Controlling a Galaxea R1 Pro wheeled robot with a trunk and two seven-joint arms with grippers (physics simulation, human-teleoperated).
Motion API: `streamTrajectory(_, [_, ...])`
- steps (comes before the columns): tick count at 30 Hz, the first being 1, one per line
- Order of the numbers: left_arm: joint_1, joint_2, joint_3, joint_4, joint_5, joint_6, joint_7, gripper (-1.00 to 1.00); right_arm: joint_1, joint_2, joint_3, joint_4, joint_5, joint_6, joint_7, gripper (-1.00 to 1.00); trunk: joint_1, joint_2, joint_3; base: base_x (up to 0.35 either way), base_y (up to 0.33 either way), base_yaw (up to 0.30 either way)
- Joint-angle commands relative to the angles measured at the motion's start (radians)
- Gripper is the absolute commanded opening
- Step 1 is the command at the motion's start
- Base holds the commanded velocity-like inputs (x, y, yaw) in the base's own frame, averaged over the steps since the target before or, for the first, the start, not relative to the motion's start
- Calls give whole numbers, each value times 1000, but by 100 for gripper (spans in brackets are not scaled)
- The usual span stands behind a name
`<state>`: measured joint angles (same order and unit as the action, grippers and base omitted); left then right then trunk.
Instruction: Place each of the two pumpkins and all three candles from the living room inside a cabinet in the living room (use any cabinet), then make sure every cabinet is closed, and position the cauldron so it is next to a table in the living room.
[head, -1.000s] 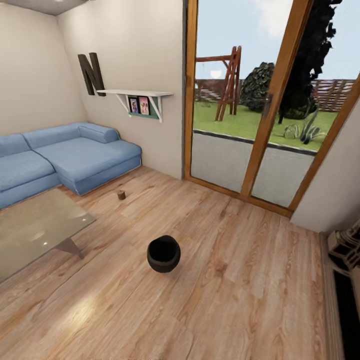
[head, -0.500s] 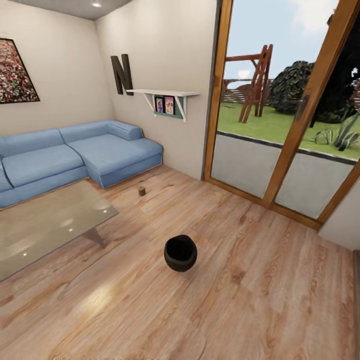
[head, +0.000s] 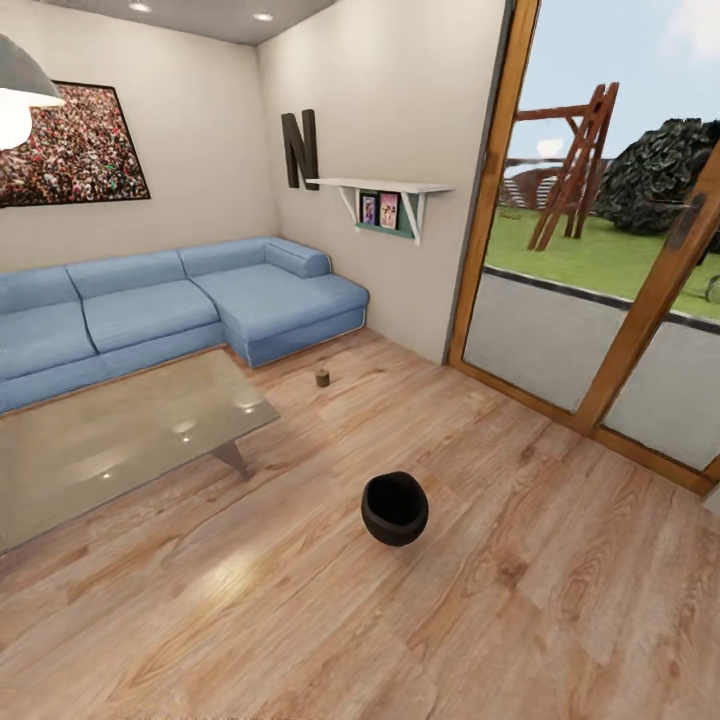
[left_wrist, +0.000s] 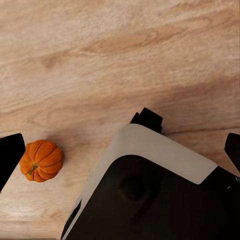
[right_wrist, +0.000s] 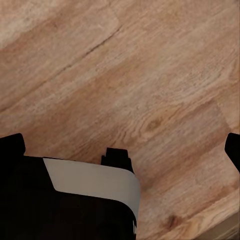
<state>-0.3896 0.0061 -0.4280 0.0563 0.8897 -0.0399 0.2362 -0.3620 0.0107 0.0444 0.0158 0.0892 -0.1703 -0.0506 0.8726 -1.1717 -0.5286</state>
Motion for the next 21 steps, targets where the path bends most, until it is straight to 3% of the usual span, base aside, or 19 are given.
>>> streamTrajectory(1, [0, 0, 0, 0, 0, 0, 0, 100, 0, 0, 0, 0, 0, 0, 0, 100, 0, 0, 0, 0, 0, 287])
streamTrajectory(6, [0, 0, 0, 0, 0, 1, 0, 100, 0, -3, 0, 0, 0, 0, 0, 100, 0, 0, 0, 78, 0, 136])
streamTrajectory(21, [0, 0, 0, 0, -2, 2, 0, 100, 0, -9, 2, 3, 1, 3, 8, 100, 0, 0, 0, 325, 0, 4])
